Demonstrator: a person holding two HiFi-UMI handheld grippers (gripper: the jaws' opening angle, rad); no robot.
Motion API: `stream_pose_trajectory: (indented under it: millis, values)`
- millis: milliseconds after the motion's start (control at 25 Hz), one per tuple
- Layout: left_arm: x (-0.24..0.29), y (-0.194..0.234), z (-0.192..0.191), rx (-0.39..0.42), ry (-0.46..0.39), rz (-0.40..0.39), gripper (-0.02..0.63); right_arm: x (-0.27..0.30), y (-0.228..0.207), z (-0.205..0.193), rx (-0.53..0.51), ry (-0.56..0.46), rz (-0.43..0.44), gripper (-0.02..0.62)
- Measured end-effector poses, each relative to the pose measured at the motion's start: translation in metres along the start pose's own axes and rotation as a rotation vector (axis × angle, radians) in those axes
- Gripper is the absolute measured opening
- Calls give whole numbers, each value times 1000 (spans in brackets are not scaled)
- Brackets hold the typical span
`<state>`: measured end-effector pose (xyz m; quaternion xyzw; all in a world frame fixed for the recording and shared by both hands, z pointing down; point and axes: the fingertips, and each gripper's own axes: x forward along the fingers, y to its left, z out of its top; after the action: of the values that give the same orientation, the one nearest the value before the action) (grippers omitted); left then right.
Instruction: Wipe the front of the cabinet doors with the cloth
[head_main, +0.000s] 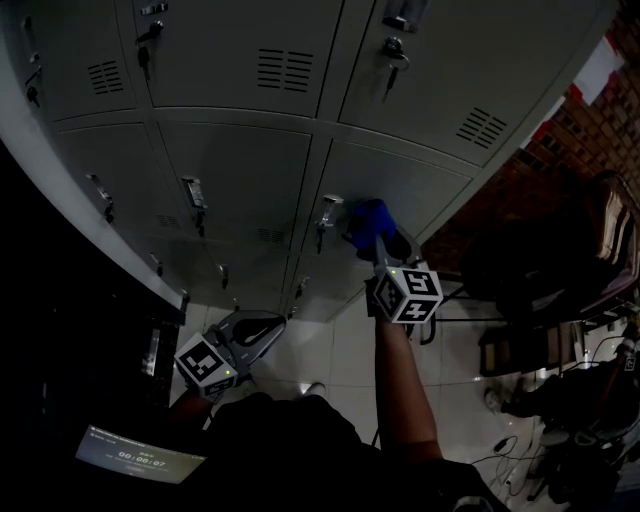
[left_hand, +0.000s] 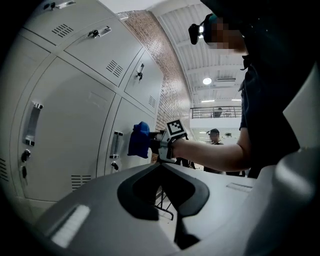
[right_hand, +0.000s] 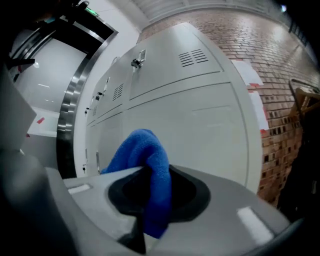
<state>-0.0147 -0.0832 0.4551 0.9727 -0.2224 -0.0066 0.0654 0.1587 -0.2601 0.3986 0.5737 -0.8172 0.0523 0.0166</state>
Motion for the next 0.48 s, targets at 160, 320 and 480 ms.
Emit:
stream_pose_trajectory:
  millis: [160, 320, 480]
  values:
    - [-14, 8, 0, -2, -2, 36, 3, 26, 48, -8, -13, 23, 88, 69]
    - [-31, 16, 0, -4, -5, 76, 3, 49, 77, -15, -19, 42, 140, 69]
    - [-42, 21, 1, -15, -1, 101, 3, 66, 82, -27, -10, 65, 131, 69]
